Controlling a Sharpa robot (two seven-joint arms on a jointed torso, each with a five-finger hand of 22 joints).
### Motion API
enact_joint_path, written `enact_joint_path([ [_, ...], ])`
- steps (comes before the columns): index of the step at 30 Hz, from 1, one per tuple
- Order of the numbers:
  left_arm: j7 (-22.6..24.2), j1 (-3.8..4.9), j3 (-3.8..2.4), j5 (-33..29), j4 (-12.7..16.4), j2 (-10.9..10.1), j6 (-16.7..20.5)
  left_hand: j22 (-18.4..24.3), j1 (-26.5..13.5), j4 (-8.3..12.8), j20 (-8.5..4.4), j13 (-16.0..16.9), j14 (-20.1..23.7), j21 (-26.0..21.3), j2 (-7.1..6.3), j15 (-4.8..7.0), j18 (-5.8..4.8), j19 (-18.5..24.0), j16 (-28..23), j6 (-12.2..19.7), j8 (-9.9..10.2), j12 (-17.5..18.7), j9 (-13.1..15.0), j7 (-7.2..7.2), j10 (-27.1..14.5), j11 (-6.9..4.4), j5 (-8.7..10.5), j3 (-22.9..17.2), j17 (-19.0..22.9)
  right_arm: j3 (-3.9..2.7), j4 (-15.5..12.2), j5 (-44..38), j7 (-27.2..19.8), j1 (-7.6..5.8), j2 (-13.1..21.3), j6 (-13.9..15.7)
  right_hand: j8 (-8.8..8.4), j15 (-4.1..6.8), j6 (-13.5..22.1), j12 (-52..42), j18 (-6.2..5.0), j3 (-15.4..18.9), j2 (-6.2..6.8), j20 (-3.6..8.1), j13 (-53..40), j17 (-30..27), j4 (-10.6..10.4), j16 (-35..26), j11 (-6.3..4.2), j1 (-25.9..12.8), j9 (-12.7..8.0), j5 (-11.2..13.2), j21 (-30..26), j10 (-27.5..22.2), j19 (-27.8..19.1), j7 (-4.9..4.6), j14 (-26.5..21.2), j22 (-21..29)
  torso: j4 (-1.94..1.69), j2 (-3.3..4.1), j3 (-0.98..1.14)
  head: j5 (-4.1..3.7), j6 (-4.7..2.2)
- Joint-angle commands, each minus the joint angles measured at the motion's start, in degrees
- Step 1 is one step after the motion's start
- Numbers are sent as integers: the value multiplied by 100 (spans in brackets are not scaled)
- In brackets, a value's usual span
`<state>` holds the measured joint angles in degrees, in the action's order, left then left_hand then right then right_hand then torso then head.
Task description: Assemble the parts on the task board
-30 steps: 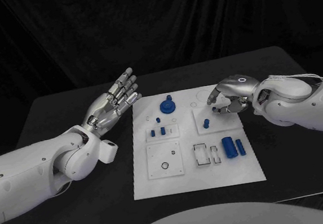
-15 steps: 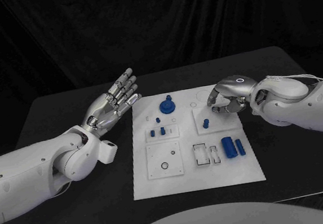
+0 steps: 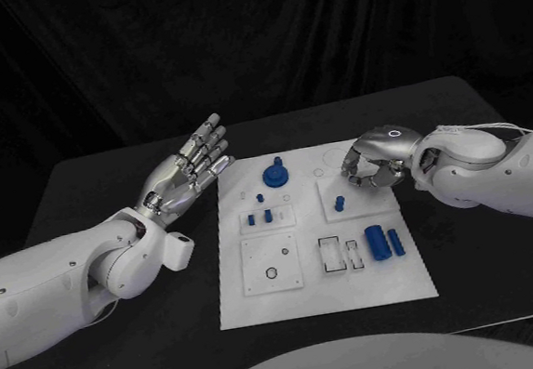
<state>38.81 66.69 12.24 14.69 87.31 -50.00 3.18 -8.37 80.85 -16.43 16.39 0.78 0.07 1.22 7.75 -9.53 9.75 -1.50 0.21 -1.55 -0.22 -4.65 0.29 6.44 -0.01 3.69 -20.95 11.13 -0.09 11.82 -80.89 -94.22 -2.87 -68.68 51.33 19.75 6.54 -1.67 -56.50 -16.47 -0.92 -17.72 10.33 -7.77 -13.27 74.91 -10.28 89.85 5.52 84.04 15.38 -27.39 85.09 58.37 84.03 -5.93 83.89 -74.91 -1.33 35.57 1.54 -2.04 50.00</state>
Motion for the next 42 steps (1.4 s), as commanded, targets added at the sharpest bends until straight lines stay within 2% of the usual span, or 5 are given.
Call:
enact_joint_path([
  [1,754,-10,-6,-49,3,16,-80,-10,67,0,22,10,-7,6,6,-41,42,-8,-21,1,-16,-23,8,-43,16,45,-39,40,9,0,16,-42,145,27,-5,-139,20,37,67,-42,-68,-33,-6,39,-20,1423,12,-37,-16,-97,16,142,-37,32,253,19,575,-1298,1,2,2,8,0],
  [14,721,-21,-6,-49,-19,54,-116,-45,151,3,39,9,-14,18,31,-115,28,-30,-17,-7,-17,-25,10,-96,15,70,-114,72,6,0,37,-42,181,52,-21,-241,64,42,34,-74,-85,-56,3,42,-55,1376,61,-66,-13,-135,62,269,-101,-35,212,20,556,-1273,0,0,2,13,0],
  [25,709,-30,-6,-49,-22,55,-115,-41,135,-19,41,11,-28,20,63,-147,15,-34,-7,-31,-23,-32,15,-129,15,82,-119,99,-1,0,49,-42,178,60,-25,-257,298,71,-164,-231,-93,-142,-27,61,-183,1362,268,-74,-43,-105,285,-127,-129,-88,194,-2,549,-1264,3,0,0,15,0],
  [34,686,-36,-6,-49,-38,72,-137,-44,155,-8,42,11,-34,21,93,-173,2,-38,-2,-36,-24,-33,16,-163,15,93,-164,101,-4,0,53,-42,125,62,-29,-153,514,127,-184,-464,-95,-182,-116,112,-341,1358,462,-77,-112,-51,516,-149,-137,-40,190,-124,547,-1262,1,-1,2,22,0],
  [42,667,-50,-5,-49,-73,88,-188,-57,201,3,51,10,-36,26,130,-189,-14,-48,0,-41,-25,-29,17,-197,14,98,-219,91,-5,0,20,-41,68,62,-1,-46,575,138,-175,-541,-93,-183,-138,128,-391,1359,505,-77,-126,-61,587,-98,-133,-21,194,-128,548,-1264,-1,1,1,-10,0],
])
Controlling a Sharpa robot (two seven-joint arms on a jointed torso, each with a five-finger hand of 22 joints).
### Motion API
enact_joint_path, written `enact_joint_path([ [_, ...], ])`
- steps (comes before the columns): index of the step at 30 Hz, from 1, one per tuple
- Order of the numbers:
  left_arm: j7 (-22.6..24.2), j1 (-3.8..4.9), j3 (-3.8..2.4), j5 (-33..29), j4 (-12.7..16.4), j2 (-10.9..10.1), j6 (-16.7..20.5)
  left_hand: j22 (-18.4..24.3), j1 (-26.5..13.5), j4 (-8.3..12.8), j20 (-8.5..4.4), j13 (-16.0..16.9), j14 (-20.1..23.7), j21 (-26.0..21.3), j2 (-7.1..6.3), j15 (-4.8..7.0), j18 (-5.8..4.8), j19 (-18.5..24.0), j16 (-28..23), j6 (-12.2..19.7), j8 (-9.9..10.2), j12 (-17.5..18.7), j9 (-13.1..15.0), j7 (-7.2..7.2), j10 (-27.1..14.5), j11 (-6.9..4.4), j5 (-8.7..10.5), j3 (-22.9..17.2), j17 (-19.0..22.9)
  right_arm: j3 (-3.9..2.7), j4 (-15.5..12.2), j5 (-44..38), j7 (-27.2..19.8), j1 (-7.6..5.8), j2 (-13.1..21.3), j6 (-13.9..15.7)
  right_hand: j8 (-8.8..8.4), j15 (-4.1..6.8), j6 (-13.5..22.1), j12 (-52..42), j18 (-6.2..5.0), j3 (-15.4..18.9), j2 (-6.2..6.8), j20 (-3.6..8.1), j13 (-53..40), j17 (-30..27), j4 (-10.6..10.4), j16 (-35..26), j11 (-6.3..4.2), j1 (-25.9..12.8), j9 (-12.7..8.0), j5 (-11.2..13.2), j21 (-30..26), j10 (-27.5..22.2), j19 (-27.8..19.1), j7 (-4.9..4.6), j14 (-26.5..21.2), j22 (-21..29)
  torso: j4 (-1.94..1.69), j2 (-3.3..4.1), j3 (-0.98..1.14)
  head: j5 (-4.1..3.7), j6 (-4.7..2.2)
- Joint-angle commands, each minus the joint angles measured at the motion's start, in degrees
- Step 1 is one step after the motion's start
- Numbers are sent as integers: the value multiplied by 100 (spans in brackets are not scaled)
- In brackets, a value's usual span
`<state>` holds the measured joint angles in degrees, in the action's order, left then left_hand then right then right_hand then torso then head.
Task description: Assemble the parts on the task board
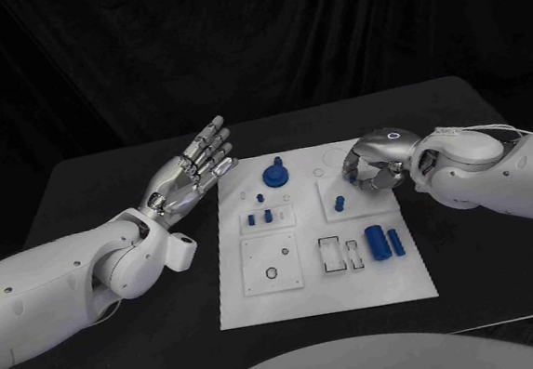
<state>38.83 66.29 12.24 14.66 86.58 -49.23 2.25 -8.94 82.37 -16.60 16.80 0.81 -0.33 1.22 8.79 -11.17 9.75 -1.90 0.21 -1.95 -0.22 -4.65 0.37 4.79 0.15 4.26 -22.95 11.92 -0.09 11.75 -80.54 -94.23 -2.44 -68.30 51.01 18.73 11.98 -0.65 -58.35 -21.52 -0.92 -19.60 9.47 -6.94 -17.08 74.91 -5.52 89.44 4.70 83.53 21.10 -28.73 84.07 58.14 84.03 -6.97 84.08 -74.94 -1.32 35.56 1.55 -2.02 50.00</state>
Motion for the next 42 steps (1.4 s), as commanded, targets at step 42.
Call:
enact_joint_path([
  [42,630,-57,-5,-46,-153,39,-126,90,-19,-4,-25,8,33,8,104,184,-39,14,-21,-17,-27,-39,11,-65,-4,17,68,132,9,4,-1049,250,161,-546,359,182,119,54,30,-161,-94,4,-97,63,-85,1338,50,-48,-65,-69,121,190,-34,47,195,-34,521,-1260,-3,0,-2,77,0],
])
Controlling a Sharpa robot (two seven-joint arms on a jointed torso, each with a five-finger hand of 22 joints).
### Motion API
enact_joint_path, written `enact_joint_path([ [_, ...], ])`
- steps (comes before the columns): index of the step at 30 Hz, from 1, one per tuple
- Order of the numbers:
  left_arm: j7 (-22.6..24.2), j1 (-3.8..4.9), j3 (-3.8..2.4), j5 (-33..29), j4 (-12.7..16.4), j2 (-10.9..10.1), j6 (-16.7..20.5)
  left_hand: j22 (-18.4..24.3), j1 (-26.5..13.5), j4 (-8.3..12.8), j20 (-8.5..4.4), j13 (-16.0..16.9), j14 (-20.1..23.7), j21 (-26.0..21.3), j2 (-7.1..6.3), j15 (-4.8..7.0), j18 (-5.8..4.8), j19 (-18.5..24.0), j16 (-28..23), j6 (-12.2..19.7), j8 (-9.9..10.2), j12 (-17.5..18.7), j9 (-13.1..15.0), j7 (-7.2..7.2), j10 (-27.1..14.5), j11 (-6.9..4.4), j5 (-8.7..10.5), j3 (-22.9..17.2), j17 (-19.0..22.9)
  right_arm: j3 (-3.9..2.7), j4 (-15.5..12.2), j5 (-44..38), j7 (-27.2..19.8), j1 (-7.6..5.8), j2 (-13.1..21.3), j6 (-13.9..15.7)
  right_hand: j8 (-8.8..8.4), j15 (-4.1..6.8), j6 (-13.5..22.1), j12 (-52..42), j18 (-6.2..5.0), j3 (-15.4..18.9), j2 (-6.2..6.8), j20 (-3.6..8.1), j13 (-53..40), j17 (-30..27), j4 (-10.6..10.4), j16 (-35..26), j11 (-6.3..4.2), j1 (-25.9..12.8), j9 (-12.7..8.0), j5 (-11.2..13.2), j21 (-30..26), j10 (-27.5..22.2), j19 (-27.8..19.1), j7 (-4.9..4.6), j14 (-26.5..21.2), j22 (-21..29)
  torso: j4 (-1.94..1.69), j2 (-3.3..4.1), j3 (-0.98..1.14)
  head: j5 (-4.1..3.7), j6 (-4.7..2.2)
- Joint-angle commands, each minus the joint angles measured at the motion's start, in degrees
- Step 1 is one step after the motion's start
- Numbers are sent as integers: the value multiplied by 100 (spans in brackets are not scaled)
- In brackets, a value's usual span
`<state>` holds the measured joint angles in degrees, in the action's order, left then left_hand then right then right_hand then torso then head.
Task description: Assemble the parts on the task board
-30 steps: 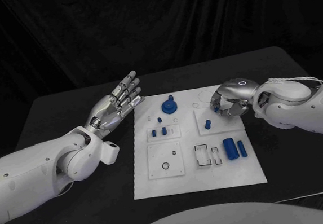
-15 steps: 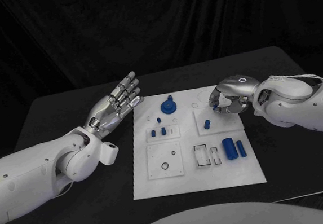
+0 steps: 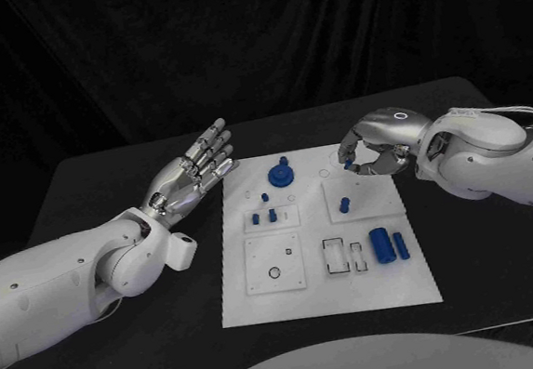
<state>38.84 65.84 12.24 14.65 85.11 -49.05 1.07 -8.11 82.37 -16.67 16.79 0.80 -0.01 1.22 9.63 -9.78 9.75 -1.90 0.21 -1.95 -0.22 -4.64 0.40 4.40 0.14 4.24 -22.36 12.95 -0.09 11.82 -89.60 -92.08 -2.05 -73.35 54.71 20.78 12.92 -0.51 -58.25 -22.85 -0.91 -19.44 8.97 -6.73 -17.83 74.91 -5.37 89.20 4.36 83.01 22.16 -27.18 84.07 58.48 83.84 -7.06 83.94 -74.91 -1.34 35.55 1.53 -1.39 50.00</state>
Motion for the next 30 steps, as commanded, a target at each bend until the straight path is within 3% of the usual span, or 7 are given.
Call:
enact_joint_path([
  [1,638,-15,-6,-45,-13,24,-6,6,48,24,-39,15,1,8,25,78,-18,14,-21,-80,-43,-73,22,-250,6,-248,-30,26,9,-3,-229,36,117,-60,-32,-29,26,41,23,-33,-95,-13,-49,43,-13,1338,35,-24,-32,-17,17,39,-36,16,213,-26,536,-1262,0,1,0,29,0],
  [2,644,-17,-6,-45,-20,25,-4,16,82,16,-53,19,1,6,31,104,6,18,-21,-163,-62,-105,36,-495,19,-446,-37,37,9,-3,-292,36,111,-72,-57,-31,26,42,29,-39,-94,-14,-49,44,-16,1341,37,-22,-32,-18,20,47,-34,21,214,-28,537,-1263,0,1,0,42,0],
  [6,657,-25,-6,-45,-47,30,13,29,88,7,-62,18,1,4,40,137,25,22,-21,-250,-79,-105,49,-573,24,-477,-34,57,9,-3,-495,38,75,-100,-244,-77,27,46,45,-60,-96,-24,-57,47,-27,1340,50,-23,-40,-7,28,53,-39,42,211,-27,537,-1261,1,1,-1,114,0],
  [8,658,-27,-6,-45,-55,25,23,35,65,-2,-59,15,1,3,44,145,29,23,-21,-229,-70,-88,43,-557,18,-447,-11,74,9,-3,-547,38,63,-102,-369,-128,27,48,51,-66,-95,-27,-58,48,-30,1338,54,-24,-41,-5,30,55,-37,48,213,-28,536,-1262,1,0,-1,139,0],
  [13,668,-30,-6,-45,-59,-4,50,51,21,0,-34,10,1,2,65,120,36,27,-21,-153,-43,-52,27,-332,0,-242,14,127,9,-3,-550,38,23,-58,-739,-215,25,49,57,-69,-97,-29,-61,49,-32,1335,56,-26,-41,-4,31,58,-43,50,209,-29,535,-1260,2,1,-2,193,0],
  [24,685,-30,-6,-45,16,-189,173,55,25,2,-25,13,1,3,63,115,35,26,-21,-166,-47,-70,29,-294,3,-277,9,138,9,-3,-381,7,12,141,-1265,-363,14,49,95,-75,-102,-40,-67,52,-37,1320,68,-35,-36,1,35,77,-62,37,198,-40,529,-1252,-8,3,-2,379,0],
  [30,682,-30,-6,-45,49,-245,196,63,24,1,-25,13,1,2,68,108,34,28,-21,-168,-47,-69,30,-228,2,-201,1,147,9,-3,-373,-103,42,325,-1349,-454,-3,46,140,-82,-106,-49,-69,52,-43,1311,80,-41,-33,4,36,96,-78,28,188,-47,525,-1246,-5,1,-4,467,0],
])
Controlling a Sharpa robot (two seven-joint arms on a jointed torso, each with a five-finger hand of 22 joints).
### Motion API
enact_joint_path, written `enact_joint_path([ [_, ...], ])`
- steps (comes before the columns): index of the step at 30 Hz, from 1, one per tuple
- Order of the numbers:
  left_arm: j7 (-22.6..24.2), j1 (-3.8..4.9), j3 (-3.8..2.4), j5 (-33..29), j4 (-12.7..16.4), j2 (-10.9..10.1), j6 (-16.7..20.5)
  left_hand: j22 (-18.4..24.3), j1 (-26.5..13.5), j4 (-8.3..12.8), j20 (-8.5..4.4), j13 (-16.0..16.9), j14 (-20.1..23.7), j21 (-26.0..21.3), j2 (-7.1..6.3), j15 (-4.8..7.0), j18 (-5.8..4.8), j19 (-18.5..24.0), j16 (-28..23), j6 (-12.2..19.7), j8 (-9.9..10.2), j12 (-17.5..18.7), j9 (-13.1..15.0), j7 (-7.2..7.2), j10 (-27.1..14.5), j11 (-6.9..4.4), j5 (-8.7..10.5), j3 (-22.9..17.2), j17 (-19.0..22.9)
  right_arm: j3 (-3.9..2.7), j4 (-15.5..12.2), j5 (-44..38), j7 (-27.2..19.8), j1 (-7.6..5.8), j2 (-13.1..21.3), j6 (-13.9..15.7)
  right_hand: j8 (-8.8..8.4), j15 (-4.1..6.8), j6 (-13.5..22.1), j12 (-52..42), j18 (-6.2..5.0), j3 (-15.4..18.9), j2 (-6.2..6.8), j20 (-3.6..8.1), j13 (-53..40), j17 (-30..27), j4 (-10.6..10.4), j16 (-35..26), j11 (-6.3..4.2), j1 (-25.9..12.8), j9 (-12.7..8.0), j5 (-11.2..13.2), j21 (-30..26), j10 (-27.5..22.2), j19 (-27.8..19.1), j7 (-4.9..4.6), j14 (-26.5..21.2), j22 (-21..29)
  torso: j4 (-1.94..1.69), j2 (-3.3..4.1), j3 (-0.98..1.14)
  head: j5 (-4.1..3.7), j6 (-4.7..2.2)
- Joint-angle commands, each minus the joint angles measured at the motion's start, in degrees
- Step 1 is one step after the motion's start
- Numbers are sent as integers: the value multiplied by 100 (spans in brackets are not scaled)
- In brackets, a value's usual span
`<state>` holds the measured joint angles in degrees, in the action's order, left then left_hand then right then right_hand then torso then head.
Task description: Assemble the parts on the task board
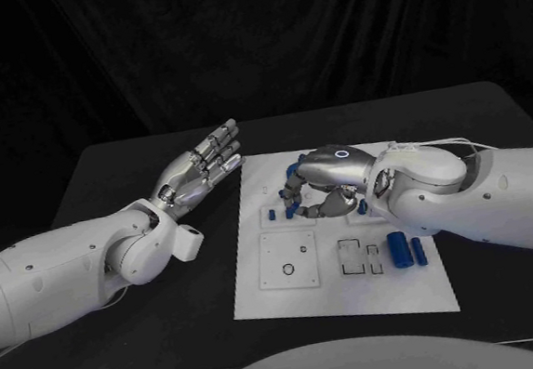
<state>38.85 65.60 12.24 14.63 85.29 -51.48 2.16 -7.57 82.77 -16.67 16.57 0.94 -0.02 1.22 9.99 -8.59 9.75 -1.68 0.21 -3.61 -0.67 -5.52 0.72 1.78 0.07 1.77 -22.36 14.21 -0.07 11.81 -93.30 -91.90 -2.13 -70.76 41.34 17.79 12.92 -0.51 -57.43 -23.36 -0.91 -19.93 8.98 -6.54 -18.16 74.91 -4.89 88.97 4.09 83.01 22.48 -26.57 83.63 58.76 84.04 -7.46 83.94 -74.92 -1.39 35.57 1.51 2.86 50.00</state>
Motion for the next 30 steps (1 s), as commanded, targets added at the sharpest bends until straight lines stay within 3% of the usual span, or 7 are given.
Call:
enact_joint_path([
  [1,681,-6,-6,-43,34,-6,86,9,-15,1,-2,-1,2,2,32,-14,34,6,-21,-1,-2,21,-3,52,8,63,1,24,7,-2,-6,-139,57,92,-15,-165,-3,46,59,-32,-106,-1,-69,33,-10,1312,32,-18,-6,3,3,34,-34,0,169,-7,525,-1246,-4,-3,-2,44,0],
  [8,672,-6,-6,-43,52,-14,70,10,-2,8,-2,-1,2,2,37,-22,34,6,-21,-1,-2,18,-3,73,8,98,-22,21,7,-2,-60,-202,98,234,19,-183,-9,45,75,-35,-108,-4,-69,32,-13,1304,35,-23,-4,3,2,43,-41,-1,165,-11,522,-1243,7,-3,-2,67,0],
  [12,656,-6,-6,-43,56,-14,53,12,109,43,-1,-1,2,3,28,-39,34,5,-21,-6,-3,16,-2,63,7,150,-130,-5,7,-1,-125,-213,119,270,79,-166,-11,45,80,-37,-109,-5,-69,32,-14,1304,37,-23,-4,4,2,45,-46,-1,161,-12,522,-1241,6,0,-1,63,0],
  [19,644,-6,-6,-43,48,3,26,13,125,45,0,0,2,3,28,-41,34,5,-21,-6,-3,14,-2,59,7,154,-145,-10,7,-1,-254,-218,149,361,181,-146,-15,45,91,-41,-109,-8,-68,32,-16,1298,42,-27,-4,6,2,48,-44,0,162,-13,520,-1242,6,-1,-3,88,0],
  [30,632,-7,-6,-43,23,34,-13,15,149,45,0,0,2,4,35,-52,33,5,-21,-3,-2,15,-2,43,7,166,-165,-19,7,-1,-238,-220,179,498,198,-125,-20,45,102,-43,-109,-11,-65,32,-18,1297,47,-28,-4,9,2,49,-47,0,161,-14,519,-1241,5,-3,-4,143,0],
])
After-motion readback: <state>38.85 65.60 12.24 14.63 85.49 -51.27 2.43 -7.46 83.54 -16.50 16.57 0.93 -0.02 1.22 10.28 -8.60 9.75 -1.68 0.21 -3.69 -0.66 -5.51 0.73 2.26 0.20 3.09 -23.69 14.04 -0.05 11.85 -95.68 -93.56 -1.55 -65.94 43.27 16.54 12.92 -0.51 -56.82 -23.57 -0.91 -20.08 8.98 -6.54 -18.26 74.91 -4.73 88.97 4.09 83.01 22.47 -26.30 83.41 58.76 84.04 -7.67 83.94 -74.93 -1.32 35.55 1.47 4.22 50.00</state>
